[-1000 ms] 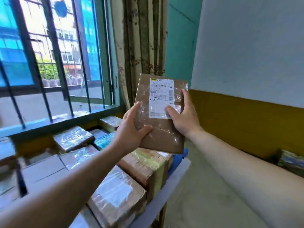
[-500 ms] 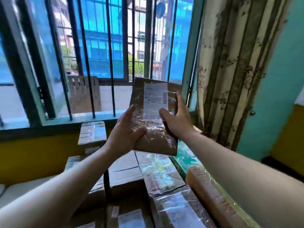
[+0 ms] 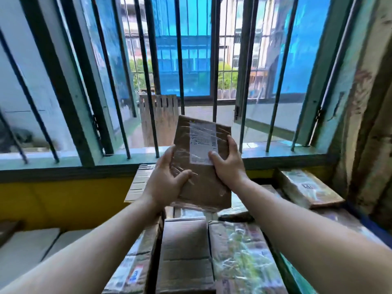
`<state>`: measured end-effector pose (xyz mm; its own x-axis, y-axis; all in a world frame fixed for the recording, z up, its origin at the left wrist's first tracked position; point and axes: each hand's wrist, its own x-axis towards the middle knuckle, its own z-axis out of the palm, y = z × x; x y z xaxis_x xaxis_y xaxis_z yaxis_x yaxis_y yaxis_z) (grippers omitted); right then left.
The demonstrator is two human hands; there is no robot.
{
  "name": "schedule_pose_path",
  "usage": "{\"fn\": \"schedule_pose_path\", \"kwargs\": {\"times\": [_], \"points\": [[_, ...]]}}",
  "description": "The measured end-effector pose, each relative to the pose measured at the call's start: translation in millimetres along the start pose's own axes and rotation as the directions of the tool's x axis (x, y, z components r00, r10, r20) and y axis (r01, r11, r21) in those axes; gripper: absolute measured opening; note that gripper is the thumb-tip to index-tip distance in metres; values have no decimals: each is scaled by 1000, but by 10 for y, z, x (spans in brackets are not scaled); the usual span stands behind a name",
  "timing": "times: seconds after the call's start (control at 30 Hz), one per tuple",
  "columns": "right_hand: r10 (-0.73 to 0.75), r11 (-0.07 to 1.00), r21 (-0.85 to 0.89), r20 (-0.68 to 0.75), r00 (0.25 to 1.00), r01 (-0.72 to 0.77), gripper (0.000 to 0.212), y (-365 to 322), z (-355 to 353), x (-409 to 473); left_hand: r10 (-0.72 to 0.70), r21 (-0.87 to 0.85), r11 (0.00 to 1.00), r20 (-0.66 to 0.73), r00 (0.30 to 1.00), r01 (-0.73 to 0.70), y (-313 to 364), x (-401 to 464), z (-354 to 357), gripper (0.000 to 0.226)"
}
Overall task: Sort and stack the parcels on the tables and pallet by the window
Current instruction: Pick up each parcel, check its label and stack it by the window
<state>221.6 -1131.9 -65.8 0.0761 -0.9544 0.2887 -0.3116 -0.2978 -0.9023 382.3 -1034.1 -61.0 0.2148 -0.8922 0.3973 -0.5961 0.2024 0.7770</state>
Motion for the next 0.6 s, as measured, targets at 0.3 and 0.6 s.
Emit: {"fn": "schedule_pose_path", "kwargs": {"times": [0.3, 0.6], "points": [[90, 994, 64, 53, 995, -94, 80, 325, -88, 171, 27, 177, 983, 71, 997, -39, 101, 171, 222, 70], [56, 997, 43, 59, 997, -58, 73, 408, -18, 148, -21, 217, 976, 95, 995, 0, -105, 174, 223, 75]]}}
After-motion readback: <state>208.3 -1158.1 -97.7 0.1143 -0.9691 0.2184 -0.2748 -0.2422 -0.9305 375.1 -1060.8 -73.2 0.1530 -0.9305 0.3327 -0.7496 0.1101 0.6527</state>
